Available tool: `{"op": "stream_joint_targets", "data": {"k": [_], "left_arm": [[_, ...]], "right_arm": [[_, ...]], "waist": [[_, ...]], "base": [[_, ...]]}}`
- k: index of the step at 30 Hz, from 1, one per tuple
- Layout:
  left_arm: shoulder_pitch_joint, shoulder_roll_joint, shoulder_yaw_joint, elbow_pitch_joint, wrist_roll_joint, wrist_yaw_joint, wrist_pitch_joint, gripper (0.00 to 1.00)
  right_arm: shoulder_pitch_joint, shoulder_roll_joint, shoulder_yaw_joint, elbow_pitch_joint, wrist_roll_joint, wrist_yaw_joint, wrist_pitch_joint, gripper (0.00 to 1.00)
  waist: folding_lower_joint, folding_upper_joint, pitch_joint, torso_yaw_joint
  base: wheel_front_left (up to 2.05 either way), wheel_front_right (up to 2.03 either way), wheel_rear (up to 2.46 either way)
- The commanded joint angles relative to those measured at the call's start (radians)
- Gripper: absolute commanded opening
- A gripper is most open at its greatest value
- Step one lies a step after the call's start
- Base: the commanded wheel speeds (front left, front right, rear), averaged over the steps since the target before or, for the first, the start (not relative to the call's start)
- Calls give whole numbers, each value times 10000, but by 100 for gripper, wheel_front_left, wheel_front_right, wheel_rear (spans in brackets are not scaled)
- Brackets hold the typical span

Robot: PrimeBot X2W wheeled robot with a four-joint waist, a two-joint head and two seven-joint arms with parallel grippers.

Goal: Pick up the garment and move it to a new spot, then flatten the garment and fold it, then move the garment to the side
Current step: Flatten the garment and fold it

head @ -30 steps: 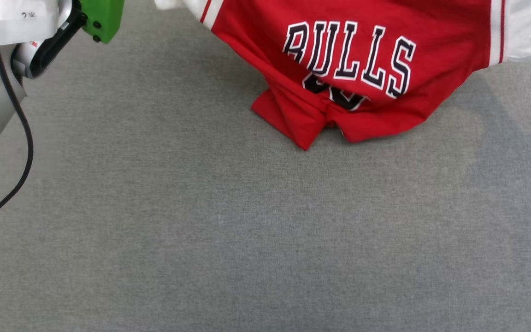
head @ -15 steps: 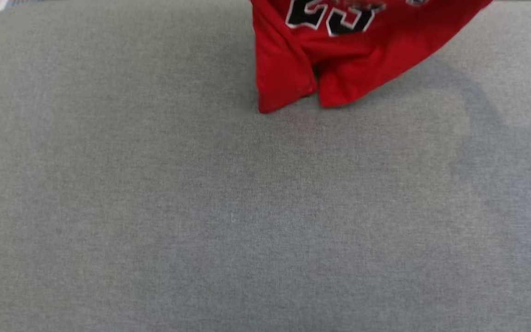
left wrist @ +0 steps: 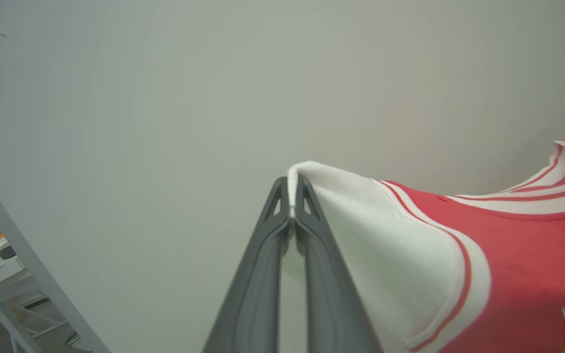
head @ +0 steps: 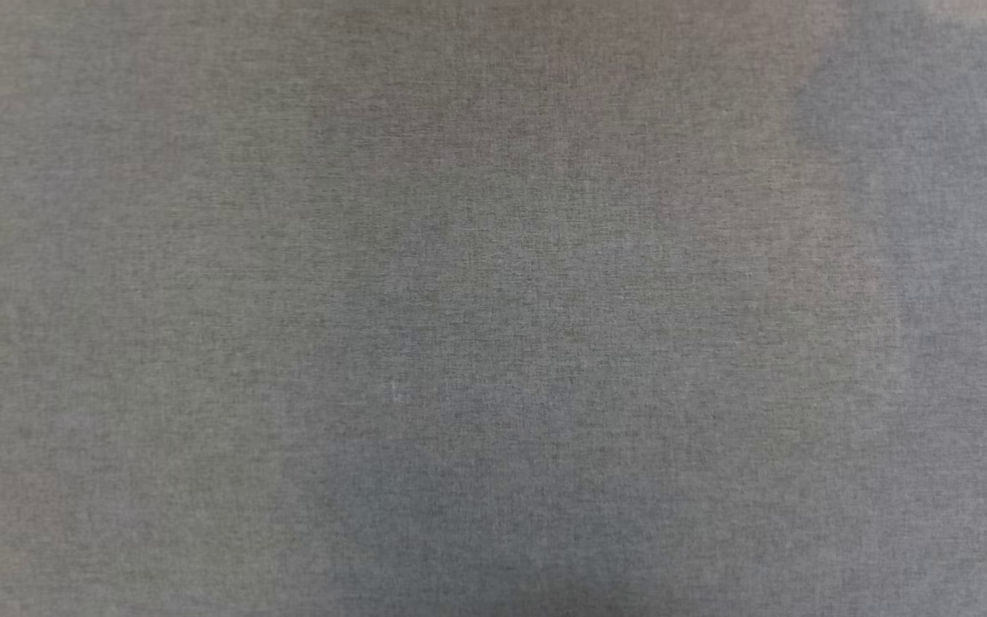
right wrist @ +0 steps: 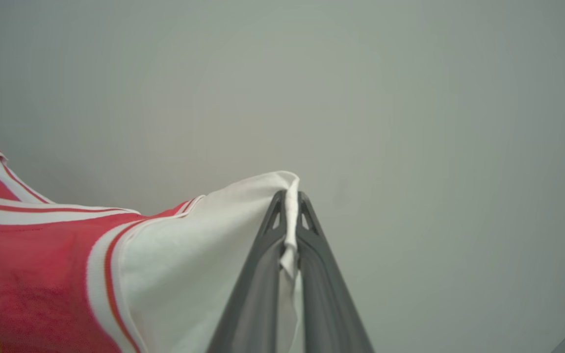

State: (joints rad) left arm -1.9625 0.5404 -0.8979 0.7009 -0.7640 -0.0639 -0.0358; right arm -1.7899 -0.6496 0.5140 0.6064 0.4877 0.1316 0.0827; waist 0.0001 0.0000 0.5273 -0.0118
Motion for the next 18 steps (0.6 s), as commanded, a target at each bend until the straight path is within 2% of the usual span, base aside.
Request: {"op": "stream_joint_targets", "data": {"k": [1, 5, 6, 8, 12, 18], "left_arm": [[-390, -73, 9, 284, 209, -91, -131, 0], [-918, -248, -31, 953, 316, -287, -468, 0], [-1029, -375, -62, 1375, 262, -407, -672, 0], [-963, -441, -97, 1679, 183, -471, -766, 0], [-549, -526, -164, 2123, -8, -560, -1106, 0], [653, -488, -315, 2437, -356, -636, -1713, 0]], "right_arm": [[-481, 180, 121, 326, -130, -9, -234, 0], [-1374, 554, 479, 1169, -168, -9, -761, 0], [-1656, 687, 993, 1616, -137, -9, -967, 0], [-1690, 781, 1228, 1891, 63, -9, -1156, 0], [-1402, 898, 1794, 2295, 499, -9, -1528, 0], [-167, 988, 2565, 2387, 1421, -9, -2187, 0]], "waist": [[-1, 0, 195, -150], [-1, 0, 329, -191], [-1, 0, 489, -202], [-1, 0, 601, -208], [-1, 0, 760, -191], [-1, 0, 653, -193]], "base": [[0, 0, 0], [0, 0, 0], [0, 0, 0], [0, 0, 0], [0, 0, 0], [0, 0, 0]]}}
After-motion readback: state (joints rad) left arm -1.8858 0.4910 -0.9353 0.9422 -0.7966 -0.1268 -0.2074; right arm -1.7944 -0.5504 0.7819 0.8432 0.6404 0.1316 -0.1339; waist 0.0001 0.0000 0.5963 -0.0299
